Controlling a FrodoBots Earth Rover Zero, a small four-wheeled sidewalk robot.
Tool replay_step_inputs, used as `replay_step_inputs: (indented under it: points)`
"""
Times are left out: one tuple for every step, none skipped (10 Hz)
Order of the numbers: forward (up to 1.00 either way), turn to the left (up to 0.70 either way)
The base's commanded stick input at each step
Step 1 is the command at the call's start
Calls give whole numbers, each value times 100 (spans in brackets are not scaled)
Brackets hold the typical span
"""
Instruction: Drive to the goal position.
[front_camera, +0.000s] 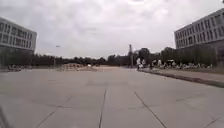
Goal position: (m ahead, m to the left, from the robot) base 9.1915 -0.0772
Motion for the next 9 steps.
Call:
replay_step_inputs:
  points:
    - [70,0]
    - [70,0]
    - [70,0]
    - [70,0]
    - [70,0]
    - [70,0]
    - [70,0]
    - [70,0]
    - [70,0]
